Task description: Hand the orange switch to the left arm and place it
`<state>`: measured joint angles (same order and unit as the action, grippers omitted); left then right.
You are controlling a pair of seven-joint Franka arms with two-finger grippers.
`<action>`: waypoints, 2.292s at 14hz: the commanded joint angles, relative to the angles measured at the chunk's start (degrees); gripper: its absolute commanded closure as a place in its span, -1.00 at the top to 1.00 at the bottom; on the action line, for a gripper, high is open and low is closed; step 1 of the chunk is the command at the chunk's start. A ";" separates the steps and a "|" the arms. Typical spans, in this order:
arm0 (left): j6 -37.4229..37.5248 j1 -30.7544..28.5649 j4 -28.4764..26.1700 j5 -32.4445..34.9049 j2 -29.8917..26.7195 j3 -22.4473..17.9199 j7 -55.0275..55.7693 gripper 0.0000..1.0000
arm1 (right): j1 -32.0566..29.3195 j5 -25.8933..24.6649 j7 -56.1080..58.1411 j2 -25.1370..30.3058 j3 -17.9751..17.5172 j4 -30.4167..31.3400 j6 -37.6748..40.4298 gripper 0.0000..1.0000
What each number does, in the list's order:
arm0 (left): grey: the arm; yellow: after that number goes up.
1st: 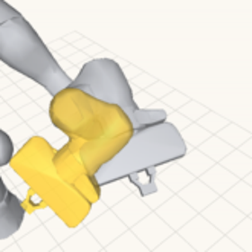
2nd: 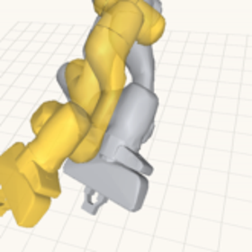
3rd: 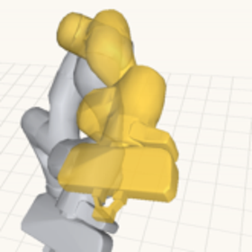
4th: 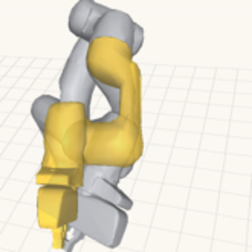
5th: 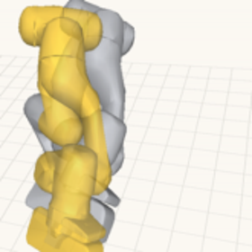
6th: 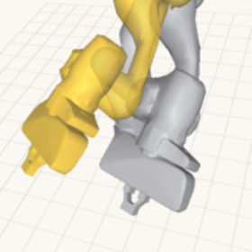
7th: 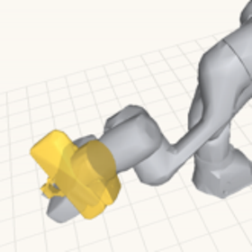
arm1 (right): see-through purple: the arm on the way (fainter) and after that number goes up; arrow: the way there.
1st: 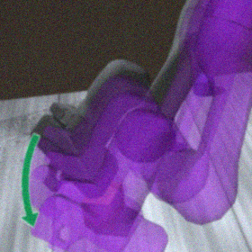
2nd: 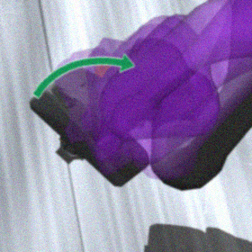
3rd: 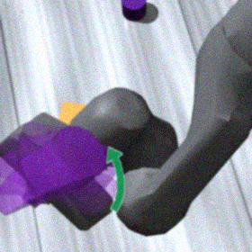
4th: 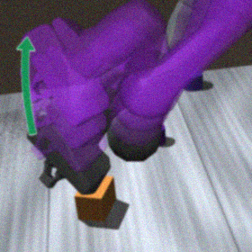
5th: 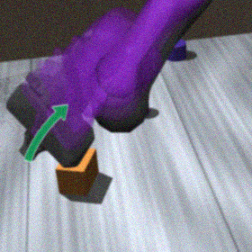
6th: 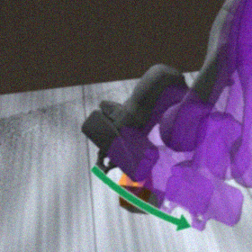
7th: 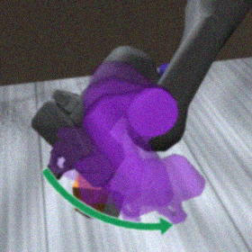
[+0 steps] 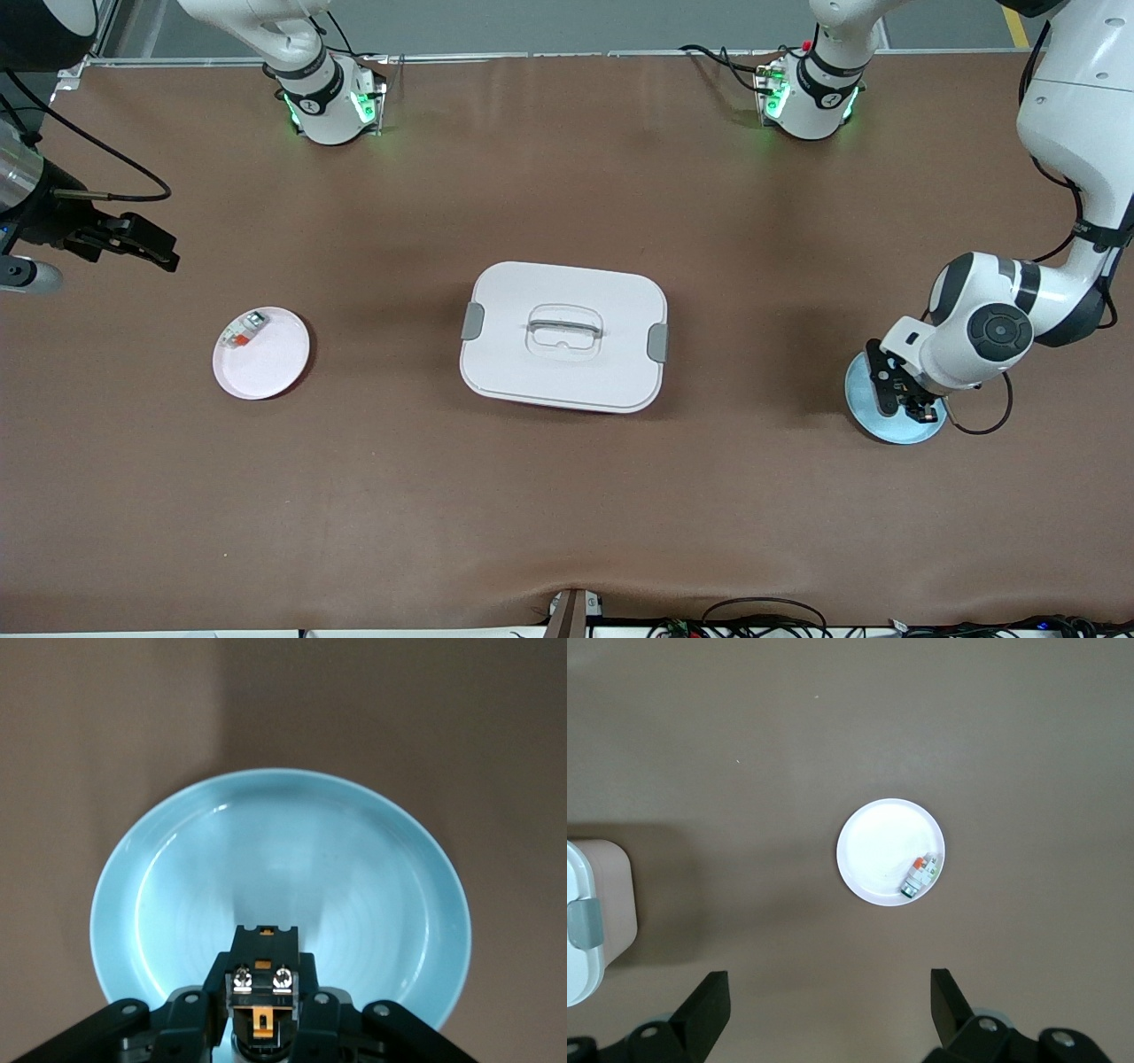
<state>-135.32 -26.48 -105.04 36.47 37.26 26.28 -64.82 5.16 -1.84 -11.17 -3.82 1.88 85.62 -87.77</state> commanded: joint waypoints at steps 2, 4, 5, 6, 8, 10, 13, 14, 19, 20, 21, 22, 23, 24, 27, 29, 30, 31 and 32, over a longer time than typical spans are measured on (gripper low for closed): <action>-3.36 -0.15 -1.04 1.59 1.41 0.00 1.10 -1.00 | -3.40 1.92 0.27 -0.14 -1.09 -1.15 1.11 1.00; -3.81 -0.15 -1.13 1.59 1.32 0.09 1.01 -0.56 | -6.03 5.87 3.24 -0.05 -1.09 -1.15 1.10 1.00; -3.90 -0.06 -1.05 1.59 0.98 0.09 0.66 0.05 | -6.56 6.23 6.04 0.12 -1.18 -1.15 1.19 1.00; -3.90 -0.15 -0.78 1.59 0.62 0.35 0.49 0.55 | -6.57 6.24 7.38 0.21 -1.44 -1.15 1.11 1.00; -3.55 -0.33 -0.34 0.19 -0.95 1.05 0.66 1.00 | -5.78 5.54 7.04 0.12 -1.27 -1.15 1.02 1.00; -1.97 -0.41 -0.26 -1.82 -3.32 2.11 0.75 1.00 | -5.78 5.45 7.13 0.04 -1.26 -1.33 1.02 1.00; 3.03 -0.41 1.49 -7.97 -7.19 2.11 0.57 1.00 | -5.43 5.27 7.04 0.30 -1.26 -0.72 0.58 1.00; 4.79 -0.41 2.63 -9.82 -8.07 2.11 0.66 1.00 | -5.34 5.01 7.13 0.39 -1.26 -0.54 0.58 1.00; 15.85 -2.52 11.76 -23.52 -10.19 1.93 3.98 1.00 | -5.43 3.51 7.30 5.64 -1.27 5.58 -3.79 1.00; 18.40 -2.61 13.70 -24.42 -10.36 1.93 6.79 1.00 | -5.34 3.34 7.30 7.92 -1.26 8.75 -6.43 1.00; 20.43 -2.61 15.37 -24.51 -10.80 1.93 10.29 1.00 | -4.82 3.34 7.13 8.73 -1.09 9.82 -7.15 1.00; 22.02 -2.61 16.52 -24.51 -11.24 1.93 13.98 1.00 | -3.85 2.90 6.95 8.65 -0.74 9.66 -6.90 1.00; 23.25 -2.61 17.23 -24.60 -11.94 2.02 17.41 1.00 | -3.06 1.59 6.69 8.56 -0.82 9.57 -6.81 1.00; 24.31 -2.61 17.58 -24.69 -12.56 2.11 20.84 1.00 | -2.44 0.62 6.60 8.39 -0.82 9.40 -6.72 1.00; 28.61 -2.35 19.78 -26.00 -15.19 2.20 35.24 1.00 | -1.65 0.52 6.60 8.30 -0.74 8.69 -6.63 1.00; 30.11 -2.35 19.78 -26.79 -17.30 2.29 43.08 1.00 | -2.26 0.44 6.60 8.12 -0.74 7.99 -6.54 1.00; 30.64 -2.17 19.78 -27.32 -18.61 2.37 45.55 1.00 | -2.61 0.44 6.60 8.03 -0.74 7.55 -6.54 1.00; 31.43 -2.26 19.78 -27.41 -19.32 2.90 47.57 1.00 | -2.61 0.52 6.60 7.77 -0.74 7.37 -6.54 1.00; 31.78 -2.26 19.78 -27.41 -20.03 3.16 48.99 1.00 | -2.61 0.52 6.69 7.68 -0.82 6.94 -6.63 1.00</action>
<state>-105.36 -28.52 -85.05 10.09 19.41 28.79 -19.20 2.84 -0.45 -4.47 3.30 1.32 92.95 -94.22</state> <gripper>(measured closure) 0.000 0.000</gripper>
